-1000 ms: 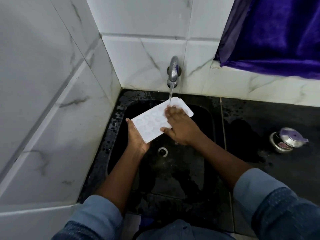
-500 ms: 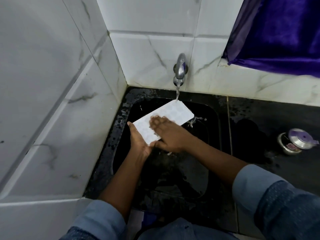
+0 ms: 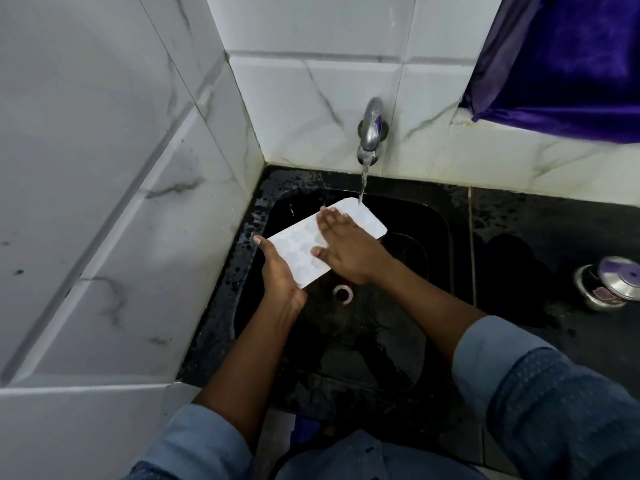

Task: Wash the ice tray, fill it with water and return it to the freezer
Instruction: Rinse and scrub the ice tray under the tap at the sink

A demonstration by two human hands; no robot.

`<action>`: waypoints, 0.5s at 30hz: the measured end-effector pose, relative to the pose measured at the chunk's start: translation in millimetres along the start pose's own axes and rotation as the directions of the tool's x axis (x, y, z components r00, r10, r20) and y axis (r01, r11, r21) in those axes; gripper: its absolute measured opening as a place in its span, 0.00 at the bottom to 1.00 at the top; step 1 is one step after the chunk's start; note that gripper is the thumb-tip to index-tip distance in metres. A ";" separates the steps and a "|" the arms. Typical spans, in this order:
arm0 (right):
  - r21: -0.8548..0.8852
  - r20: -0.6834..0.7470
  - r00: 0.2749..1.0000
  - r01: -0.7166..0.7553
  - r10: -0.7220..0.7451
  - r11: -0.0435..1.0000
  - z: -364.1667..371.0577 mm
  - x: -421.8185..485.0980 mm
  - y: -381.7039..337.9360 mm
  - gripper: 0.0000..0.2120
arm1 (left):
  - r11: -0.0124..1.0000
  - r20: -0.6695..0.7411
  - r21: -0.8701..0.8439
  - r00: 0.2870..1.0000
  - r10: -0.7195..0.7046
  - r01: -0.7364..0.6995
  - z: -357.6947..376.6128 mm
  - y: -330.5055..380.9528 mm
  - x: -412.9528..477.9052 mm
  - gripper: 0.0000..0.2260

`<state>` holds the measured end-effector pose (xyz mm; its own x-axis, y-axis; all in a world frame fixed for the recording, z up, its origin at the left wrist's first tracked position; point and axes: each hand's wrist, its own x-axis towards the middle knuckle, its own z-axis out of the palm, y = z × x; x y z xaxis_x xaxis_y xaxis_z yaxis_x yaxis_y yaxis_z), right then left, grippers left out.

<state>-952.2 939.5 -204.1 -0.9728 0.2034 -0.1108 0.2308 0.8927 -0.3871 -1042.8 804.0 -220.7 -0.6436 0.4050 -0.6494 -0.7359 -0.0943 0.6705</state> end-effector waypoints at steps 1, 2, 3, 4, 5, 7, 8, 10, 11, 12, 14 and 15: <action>0.003 0.032 0.998 0.050 -0.050 0.999 2.7 -1.1 -6.3 0.52 | 1.000 -0.012 -0.001 1.000 0.005 -0.005 -0.6 -0.7 -0.8 0.45; -0.020 0.050 0.989 0.143 -0.141 0.990 9.3 -3.1 -14.7 0.50 | 1.000 -0.039 -0.021 0.999 0.003 -0.004 -2.2 -1.5 -0.8 0.45; -0.055 0.062 0.971 0.235 -0.232 0.970 17.2 -5.4 -23.2 0.47 | 1.000 -0.069 -0.025 0.998 -0.007 0.005 -5.3 -2.4 0.5 0.45; -0.072 0.066 0.953 0.300 -0.295 0.951 23.7 -7.1 -26.4 0.44 | 0.998 -0.075 -0.057 0.997 -0.017 0.013 -7.7 -3.9 1.4 0.45; -0.069 0.061 0.949 0.314 -0.310 0.947 25.1 -6.8 -23.1 0.44 | 0.998 -0.058 -0.055 0.998 -0.020 0.017 -7.9 -4.8 -0.1 0.45; -0.027 0.020 0.984 0.180 -0.179 0.983 20.0 -1.4 -5.7 0.48 | 1.000 -0.044 -0.029 0.999 -0.014 0.013 -5.8 -9.1 -2.9 0.45; 0.006 -0.007 0.997 0.072 -0.072 0.997 15.8 0.1 3.2 0.51 | 1.000 -0.051 -0.025 0.999 -0.010 0.009 -3.6 -9.1 -5.9 0.44; 0.025 0.009 1.000 0.020 -0.020 0.999 13.6 1.4 1.1 0.54 | 1.000 -0.083 -0.012 0.997 0.006 -0.007 -1.5 -7.6 -11.6 0.42; 0.014 0.031 0.995 0.099 -0.100 0.995 17.8 0.1 -8.2 0.51 | 0.999 -0.111 -0.032 0.994 -0.008 0.004 -1.1 -6.0 -12.5 0.41; -0.021 0.037 0.976 0.216 -0.215 0.976 26.1 -2.6 -18.3 0.48 | 0.999 -0.147 -0.044 0.989 -0.025 0.018 -4.9 -6.7 -7.3 0.41; -0.079 0.041 0.923 0.384 -0.382 0.920 39.2 -7.8 -28.1 0.44 | 0.999 -0.142 -0.042 0.989 -0.038 0.032 -7.0 -5.7 -6.0 0.41; -0.078 0.027 0.924 0.382 -0.381 0.921 40.1 -6.6 -21.8 0.44 | 0.999 -0.113 -0.038 0.993 -0.040 0.036 -7.5 -7.9 -5.7 0.41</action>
<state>-950.0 902.6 -231.6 -0.9864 -0.1630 0.0207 -0.1607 0.9311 -0.3276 -1034.9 795.6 -224.9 -0.6330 0.3029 -0.7124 -0.7663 -0.1144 0.6323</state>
